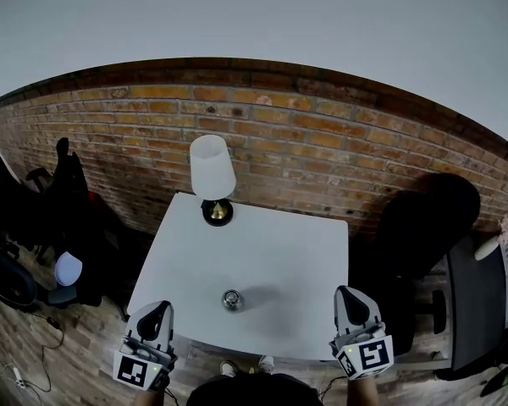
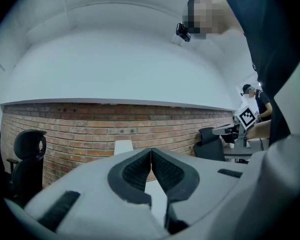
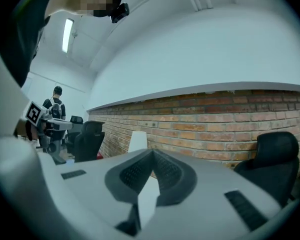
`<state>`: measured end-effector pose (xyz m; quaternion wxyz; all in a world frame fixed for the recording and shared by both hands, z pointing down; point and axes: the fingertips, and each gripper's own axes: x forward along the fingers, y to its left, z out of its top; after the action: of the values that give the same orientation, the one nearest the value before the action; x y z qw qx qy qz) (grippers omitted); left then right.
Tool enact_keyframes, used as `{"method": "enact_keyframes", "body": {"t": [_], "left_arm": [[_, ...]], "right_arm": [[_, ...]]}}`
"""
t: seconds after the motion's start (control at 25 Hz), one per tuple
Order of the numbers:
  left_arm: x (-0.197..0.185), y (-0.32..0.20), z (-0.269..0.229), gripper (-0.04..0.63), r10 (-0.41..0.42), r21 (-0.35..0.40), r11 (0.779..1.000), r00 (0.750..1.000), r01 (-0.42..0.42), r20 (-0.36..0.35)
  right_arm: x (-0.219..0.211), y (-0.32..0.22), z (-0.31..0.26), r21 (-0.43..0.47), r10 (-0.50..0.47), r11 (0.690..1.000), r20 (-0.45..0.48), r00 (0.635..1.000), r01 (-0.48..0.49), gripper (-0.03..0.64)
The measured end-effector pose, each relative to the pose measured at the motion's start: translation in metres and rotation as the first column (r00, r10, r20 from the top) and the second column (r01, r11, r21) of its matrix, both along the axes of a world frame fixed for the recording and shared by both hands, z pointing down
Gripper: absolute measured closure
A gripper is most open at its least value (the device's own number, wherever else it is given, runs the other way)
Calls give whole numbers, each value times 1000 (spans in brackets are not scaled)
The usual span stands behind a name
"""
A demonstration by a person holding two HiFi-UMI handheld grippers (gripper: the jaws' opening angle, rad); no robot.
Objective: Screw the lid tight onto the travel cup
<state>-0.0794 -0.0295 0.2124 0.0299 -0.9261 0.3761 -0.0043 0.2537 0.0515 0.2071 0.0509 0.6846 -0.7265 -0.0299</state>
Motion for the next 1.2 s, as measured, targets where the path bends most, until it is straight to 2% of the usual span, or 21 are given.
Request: {"method": "enact_keyframes", "body": {"t": [0.28,0.4,0.84,1.0,1.12,1.2], "left_arm": [[-2,3,6,571,2,-15,1000,1000,-2,-27],[-3,6,15,571,-11,-46,999,1000,10,-20],[4,6,5,571,15,-5,1000,999,-15,-28],[1,7,6,571,6,-15,1000,1000,-6,-19],[1,8,-2,571,15,15,1000,1000,-15,-25],[0,8,4,571,7,-7,1000,1000,-7,-18]], "right_arm": [[-11,3,-4,-28,-7,1000,-17,1000,7,603],[-9,5,-8,-26,-4,1000,-14,1000,4,603],[-23,3,-14,9,-39,999,-74,997,39,604],[-26,2,-17,22,-44,999,-60,997,46,604],[-27,2,-19,29,-47,998,-57,997,48,604],[-28,3,-19,32,-49,998,-57,997,51,604]]}}
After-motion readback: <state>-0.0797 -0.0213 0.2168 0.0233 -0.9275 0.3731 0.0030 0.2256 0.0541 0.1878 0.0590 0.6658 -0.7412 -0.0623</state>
